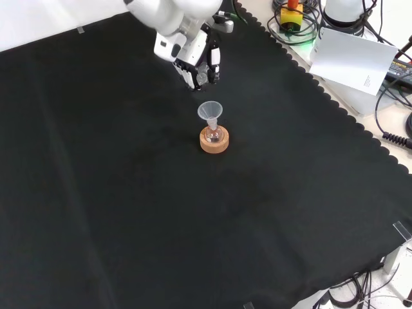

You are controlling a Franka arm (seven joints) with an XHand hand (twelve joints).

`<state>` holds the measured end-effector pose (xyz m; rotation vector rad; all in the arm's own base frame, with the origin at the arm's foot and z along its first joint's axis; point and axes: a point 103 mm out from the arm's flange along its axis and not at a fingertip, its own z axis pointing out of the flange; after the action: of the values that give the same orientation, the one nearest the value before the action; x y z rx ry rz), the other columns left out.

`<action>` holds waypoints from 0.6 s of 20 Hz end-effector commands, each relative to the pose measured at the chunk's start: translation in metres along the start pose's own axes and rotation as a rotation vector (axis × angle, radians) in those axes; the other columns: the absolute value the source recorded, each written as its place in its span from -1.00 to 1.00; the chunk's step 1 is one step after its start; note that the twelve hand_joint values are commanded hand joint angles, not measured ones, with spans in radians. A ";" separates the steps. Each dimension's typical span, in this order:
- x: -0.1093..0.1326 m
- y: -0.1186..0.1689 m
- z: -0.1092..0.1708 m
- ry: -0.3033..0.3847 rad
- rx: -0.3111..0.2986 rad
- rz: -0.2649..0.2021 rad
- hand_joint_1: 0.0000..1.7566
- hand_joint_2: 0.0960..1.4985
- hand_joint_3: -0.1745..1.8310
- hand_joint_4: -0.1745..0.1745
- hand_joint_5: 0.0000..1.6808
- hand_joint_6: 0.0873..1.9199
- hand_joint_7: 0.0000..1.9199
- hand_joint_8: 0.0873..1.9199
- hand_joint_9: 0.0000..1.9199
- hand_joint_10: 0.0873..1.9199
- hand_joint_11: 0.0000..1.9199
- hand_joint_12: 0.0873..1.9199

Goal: Pour the water from the graduated cylinder into the round-bottom flask.

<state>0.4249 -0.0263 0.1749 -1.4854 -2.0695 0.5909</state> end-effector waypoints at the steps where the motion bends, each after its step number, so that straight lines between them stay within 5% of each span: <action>1: 0.014 0.007 -0.001 -0.039 0.114 0.006 0.43 0.36 -0.81 0.21 0.30 -0.14 0.22 -0.34 0.46 -0.91 0.27 -0.31; 12: 0.031 0.006 -0.011 -0.094 0.211 0.021 0.43 0.36 -0.81 0.21 0.29 -0.13 0.22 -0.34 0.46 -0.91 0.27 -0.31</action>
<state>0.4284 -0.0020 0.1811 -1.4083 -2.0112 0.8119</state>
